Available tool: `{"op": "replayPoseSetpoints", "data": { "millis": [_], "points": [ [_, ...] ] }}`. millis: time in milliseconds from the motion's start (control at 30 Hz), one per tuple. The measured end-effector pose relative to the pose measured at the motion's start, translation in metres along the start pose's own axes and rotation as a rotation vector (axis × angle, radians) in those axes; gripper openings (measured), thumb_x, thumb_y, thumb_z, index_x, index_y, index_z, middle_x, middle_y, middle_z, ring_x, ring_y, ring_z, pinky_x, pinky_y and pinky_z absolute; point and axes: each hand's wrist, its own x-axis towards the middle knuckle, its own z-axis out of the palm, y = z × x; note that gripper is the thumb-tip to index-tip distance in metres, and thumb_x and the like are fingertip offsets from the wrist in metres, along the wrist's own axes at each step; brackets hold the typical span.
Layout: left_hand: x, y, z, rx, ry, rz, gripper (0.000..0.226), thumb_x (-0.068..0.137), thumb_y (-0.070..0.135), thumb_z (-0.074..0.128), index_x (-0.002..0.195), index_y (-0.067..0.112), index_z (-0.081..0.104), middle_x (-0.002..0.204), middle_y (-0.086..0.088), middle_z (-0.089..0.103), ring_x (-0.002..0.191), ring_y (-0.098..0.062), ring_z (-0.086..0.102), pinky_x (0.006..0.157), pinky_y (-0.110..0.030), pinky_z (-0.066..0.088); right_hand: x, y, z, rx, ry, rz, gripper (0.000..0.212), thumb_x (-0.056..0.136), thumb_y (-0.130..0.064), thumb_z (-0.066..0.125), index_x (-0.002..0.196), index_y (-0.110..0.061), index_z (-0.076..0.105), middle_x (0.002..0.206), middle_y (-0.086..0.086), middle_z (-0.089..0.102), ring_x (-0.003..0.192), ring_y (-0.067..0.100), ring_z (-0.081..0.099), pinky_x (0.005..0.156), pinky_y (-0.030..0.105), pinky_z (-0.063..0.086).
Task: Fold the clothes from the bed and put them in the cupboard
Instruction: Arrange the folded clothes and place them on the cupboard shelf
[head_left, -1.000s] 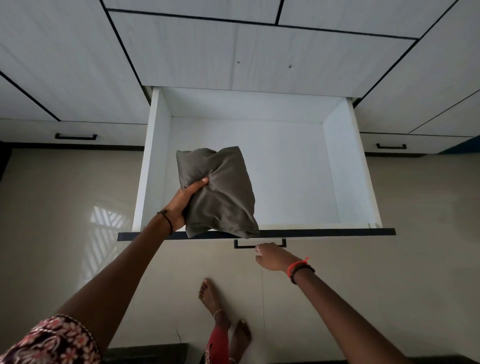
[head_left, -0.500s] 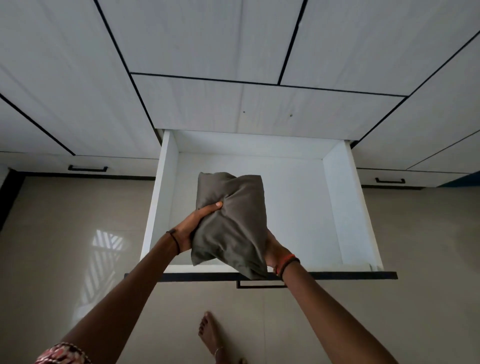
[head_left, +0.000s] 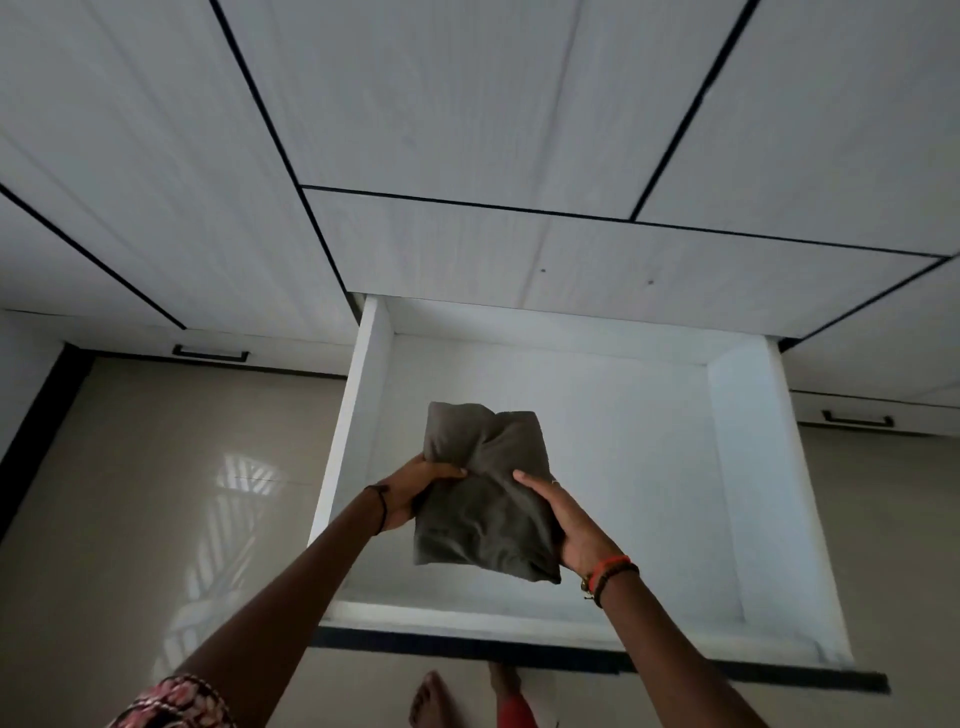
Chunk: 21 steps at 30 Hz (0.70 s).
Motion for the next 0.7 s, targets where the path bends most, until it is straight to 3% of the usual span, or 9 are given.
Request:
{"op": "replayPoseSetpoints", "data": {
  "millis": [200,300,367,433,500,600,700],
  "points": [
    [0.088,0.014,-0.034,0.005,0.176,-0.053,0.058,0.082,0.010,0.069,0.134,0.012,0.045,0.135,-0.014,0.051,0.121,-0.035,0.050,0.106,-0.046,0.040,0.097,-0.009,0.000,0.016,0.016,0.059,0.047,0.081,-0.015,0.069,0.126,-0.008,0.057,0.118,0.016,0.066,0.108,0.034,0.063,0.086,0.041,0.053],
    [0.134,0.022,-0.052,0.046,0.243,-0.019,0.059,0.081,0.004,0.069,0.135,0.010,0.046,0.133,-0.012,0.052,0.121,-0.035,0.050,0.101,-0.040,0.042,0.150,-0.020,-0.002,0.011,0.027,0.109,0.050,0.078,-0.004,0.062,0.127,-0.011,0.056,0.120,0.017,0.064,0.106,0.034,0.061,0.082,0.040,0.053],
    [0.155,0.033,-0.061,0.049,0.296,0.028,0.058,0.080,-0.001,0.068,0.134,0.007,0.047,0.131,-0.013,0.054,0.119,-0.034,0.052,0.094,-0.037,0.044,0.178,-0.032,0.001,-0.064,0.049,0.114,0.043,0.081,0.000,0.056,0.119,-0.019,0.058,0.112,0.013,0.064,0.099,0.031,0.059,0.077,0.039,0.052],
    [0.178,0.045,-0.074,0.066,0.339,0.074,0.061,0.079,0.000,0.069,0.135,0.006,0.046,0.132,-0.015,0.054,0.118,-0.033,0.053,0.097,-0.037,0.044,0.205,-0.046,0.010,-0.123,0.039,0.105,0.040,0.084,0.004,0.051,0.114,-0.023,0.057,0.102,0.009,0.062,0.091,0.026,0.057,0.071,0.037,0.051],
    [0.197,0.053,-0.086,0.095,0.383,0.105,0.065,0.079,0.004,0.070,0.139,0.008,0.043,0.135,-0.015,0.051,0.121,-0.032,0.050,0.104,-0.039,0.041,0.229,-0.058,0.018,-0.167,0.038,0.083,0.045,0.086,0.007,0.048,0.121,-0.020,0.053,0.101,0.007,0.061,0.089,0.025,0.056,0.067,0.037,0.051],
    [0.215,0.065,-0.095,0.153,0.421,0.133,0.066,0.086,0.011,0.065,0.144,0.011,0.033,0.143,-0.014,0.042,0.128,-0.032,0.042,0.110,-0.041,0.034,0.263,-0.068,0.026,-0.194,0.047,0.016,0.056,0.088,0.011,0.048,0.136,-0.017,0.044,0.118,0.011,0.060,0.094,0.026,0.057,0.071,0.038,0.052],
    [0.232,0.073,-0.103,0.200,0.493,0.180,0.064,0.092,0.003,0.053,0.147,0.012,0.023,0.150,-0.013,0.030,0.136,-0.031,0.030,0.110,-0.036,0.027,0.290,-0.072,0.031,-0.196,0.057,-0.064,0.060,0.089,0.013,0.048,0.142,-0.014,0.038,0.132,0.015,0.054,0.102,0.028,0.059,0.081,0.041,0.053]
  ]
}}
